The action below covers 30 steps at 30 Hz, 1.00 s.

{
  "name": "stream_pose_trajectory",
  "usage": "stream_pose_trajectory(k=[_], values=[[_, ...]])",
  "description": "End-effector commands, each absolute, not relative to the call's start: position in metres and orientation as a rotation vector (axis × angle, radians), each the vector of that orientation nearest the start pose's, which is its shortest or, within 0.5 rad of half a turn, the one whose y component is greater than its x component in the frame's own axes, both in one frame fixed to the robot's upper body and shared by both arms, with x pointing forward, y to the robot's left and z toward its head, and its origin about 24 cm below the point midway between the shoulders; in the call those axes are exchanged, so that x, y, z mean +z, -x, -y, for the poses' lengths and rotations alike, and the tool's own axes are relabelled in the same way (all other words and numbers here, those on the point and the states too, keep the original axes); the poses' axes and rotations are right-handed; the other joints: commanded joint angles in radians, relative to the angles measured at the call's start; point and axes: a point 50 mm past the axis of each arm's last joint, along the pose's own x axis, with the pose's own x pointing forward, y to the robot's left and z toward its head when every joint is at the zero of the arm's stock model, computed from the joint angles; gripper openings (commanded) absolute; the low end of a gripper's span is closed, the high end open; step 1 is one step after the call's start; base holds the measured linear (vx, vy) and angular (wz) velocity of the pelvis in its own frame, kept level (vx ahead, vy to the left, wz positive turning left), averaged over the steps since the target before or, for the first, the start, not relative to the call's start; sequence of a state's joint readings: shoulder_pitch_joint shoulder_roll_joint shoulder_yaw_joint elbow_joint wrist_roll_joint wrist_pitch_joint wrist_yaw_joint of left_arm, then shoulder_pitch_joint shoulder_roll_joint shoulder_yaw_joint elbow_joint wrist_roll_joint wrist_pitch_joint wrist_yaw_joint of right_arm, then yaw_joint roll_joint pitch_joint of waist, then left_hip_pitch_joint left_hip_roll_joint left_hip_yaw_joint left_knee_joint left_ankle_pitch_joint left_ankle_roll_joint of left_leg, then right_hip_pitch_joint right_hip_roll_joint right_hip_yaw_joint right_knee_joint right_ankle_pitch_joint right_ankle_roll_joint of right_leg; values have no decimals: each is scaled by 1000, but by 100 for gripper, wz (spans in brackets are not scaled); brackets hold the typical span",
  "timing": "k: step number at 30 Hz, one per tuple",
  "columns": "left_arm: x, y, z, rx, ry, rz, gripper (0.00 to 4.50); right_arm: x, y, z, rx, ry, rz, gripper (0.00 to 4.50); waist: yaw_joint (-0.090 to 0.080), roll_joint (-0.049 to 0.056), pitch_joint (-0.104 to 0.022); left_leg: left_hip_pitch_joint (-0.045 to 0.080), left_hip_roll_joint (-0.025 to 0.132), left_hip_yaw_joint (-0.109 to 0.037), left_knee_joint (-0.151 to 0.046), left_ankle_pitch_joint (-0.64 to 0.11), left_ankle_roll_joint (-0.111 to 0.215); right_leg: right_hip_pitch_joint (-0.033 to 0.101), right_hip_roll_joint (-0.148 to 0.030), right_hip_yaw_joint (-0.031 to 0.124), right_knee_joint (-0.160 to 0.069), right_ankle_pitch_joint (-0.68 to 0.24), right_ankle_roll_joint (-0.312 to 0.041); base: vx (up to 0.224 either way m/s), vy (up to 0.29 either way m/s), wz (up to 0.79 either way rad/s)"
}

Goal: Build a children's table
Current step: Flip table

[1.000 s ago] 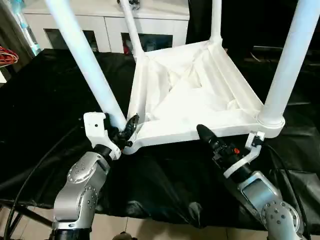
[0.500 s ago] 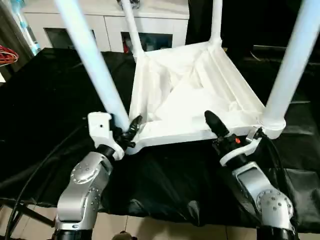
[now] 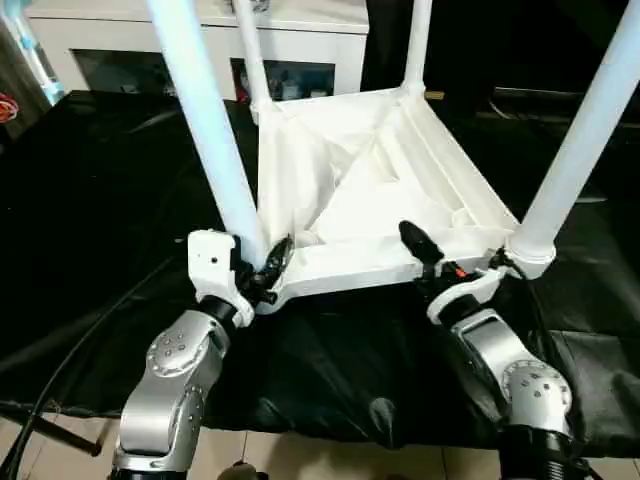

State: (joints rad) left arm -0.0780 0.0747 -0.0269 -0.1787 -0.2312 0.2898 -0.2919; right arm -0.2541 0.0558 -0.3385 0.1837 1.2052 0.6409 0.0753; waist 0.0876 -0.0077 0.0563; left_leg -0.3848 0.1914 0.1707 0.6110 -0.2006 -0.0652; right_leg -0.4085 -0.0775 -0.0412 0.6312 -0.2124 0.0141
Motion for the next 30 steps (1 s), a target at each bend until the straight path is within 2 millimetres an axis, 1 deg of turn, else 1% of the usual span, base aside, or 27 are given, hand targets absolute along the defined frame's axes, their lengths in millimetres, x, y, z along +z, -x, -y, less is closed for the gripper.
stream_pose_trajectory(k=[1,4,6,9,10,11,13,14,15,16,18,19,20,22,23,24,25,26,27,28,29,30], values=[[108,-258,-114,-513,184,157,208,55,-295,137,311,-1308,-287,330,3,-18,-75,8,24,1,-64,20,40,58,-45,34,-53,64,-160,0,0,0],[109,-257,-115,-520,162,172,208,55,-296,139,293,-1304,-284,321,3,-19,-74,7,23,1,-64,19,37,59,-45,34,-52,71,-159,0,0,0],[110,-257,-115,-524,146,178,208,55,-296,141,288,-1303,-283,286,3,-20,-75,8,23,1,-63,23,38,59,-45,34,-51,76,-158,0,0,0],[111,-257,-116,-524,136,182,208,54,-296,142,279,-1295,-282,278,3,-21,-76,7,22,1,-62,31,40,60,-45,35,-49,90,-160,0,0,0],[111,-257,-117,-515,124,185,208,53,-296,144,269,-1272,-281,258,3,-21,-75,7,22,2,-62,33,41,59,-45,34,-49,93,-162,0,0,0],[111,-258,-119,-502,114,187,208,52,-297,144,260,-1248,-281,249,4,-21,-76,7,23,1,-62,36,41,60,-45,34,-48,97,-163,0,0,0],[111,-258,-120,-496,154,188,208,51,-298,144,245,-1237,-283,240,4,-22,-76,7,23,2,-61,38,41,60,-45,34,-48,103,-168,0,0,0],[111,-259,-120,-497,165,187,208,50,-298,144,242,-1240,-283,233,3,-24,-74,6,22,2,-62,34,43,61,-45,35,-48,100,-168,0,0,0],[111,-259,-121,-492,164,186,208,51,-298,144,244,-1238,-275,227,4,-23,-75,6,22,2,-62,32,42,61,-46,35,-48,95,-169,0,0,0],[110,-259,-123,-479,157,184,243,53,-299,144,249,-1234,-256,223,3,-21,-74,6,23,2,-62,23,41,60,-46,35,-49,86,-170,0,0,0],[110,-259,-128,-466,155,187,278,57,-299,145,256,-1207,-229,216,3,-22,-73,6,24,2,-64,9,39,60,-47,35,-52,66,-167,0,0,0],[110,-259,-129,-467,156,188,278,57,-299,145,257,-1206,-228,216,5,-21,-74,8,23,1,-64,8,36,60,-48,35,-53,58,-170,0,0,0],[111,-258,-130,-470,158,190,288,58,-299,145,259,-1201,-224,210,6,-19,-73,10,26,1,-65,0,33,57,-48,35,-52,54,-173,0,0,0],[111,-257,-137,-462,161,194,311,60,-298,147,255,-1187,-205,208,5,-20,-72,10,26,1,-65,-9,29,57,-46,34,-53,49,-173,0,0,0],[111,-256,-140,-457,162,195,320,61,-298,148,252,-1185,-197,208,4,-18,-72,10,24,2,-66,-17,27,57,-45,35,-53,37,-169,0,0,0],[109,-253,-148,-452,174,189,323,63,-298,152,235,-1183,-176,208,4,-15,-71,10,24,2,-66,-20,26,56,-45,34,-54,30,-166,0,0,0],[109,-252,-152,-451,179,187,326,64,-298,154,229,-1182,-168,208,4,-17,-71,10,22,2,-67,-25,19,55,-44,35,-56,18,-160,0,0,0],[108,-250,-158,-447,190,183,344,66,-298,157,221,-1178,-149,207,4,-16,-71,11,23,2,-68,-33,12,55,-45,34,-57,3,-154,0,0,0],[106,-247,-165,-438,192,176,344,68,-298,160,214,-1173,-136,207,2,-14,-70,10,23,2,-69,-36,9,54,-43,34,-57,-4,-151,0,0,0],[103,-244,-172,-431,184,169,356,70,-297,162,213,-1155,-128,207,4,-13,-70,13,23,2,-69,-46,4,52,-43,35,-58,-16,-147,0,0,0],[102,-242,-175,-434,179,164,364,71,-296,163,215,-1138,-123,207,2,-13,-69,12,23,2,-71,-54,1,51,-42,35,-60,-26,-143,0,0,0],[100,-235,-178,-487,163,149,369,73,-295,165,212,-1098,-117,207,3,-12,-68,17,25,2,-73,-77,-8,47,-41,34,-64,-57,-133,0,0,0]])
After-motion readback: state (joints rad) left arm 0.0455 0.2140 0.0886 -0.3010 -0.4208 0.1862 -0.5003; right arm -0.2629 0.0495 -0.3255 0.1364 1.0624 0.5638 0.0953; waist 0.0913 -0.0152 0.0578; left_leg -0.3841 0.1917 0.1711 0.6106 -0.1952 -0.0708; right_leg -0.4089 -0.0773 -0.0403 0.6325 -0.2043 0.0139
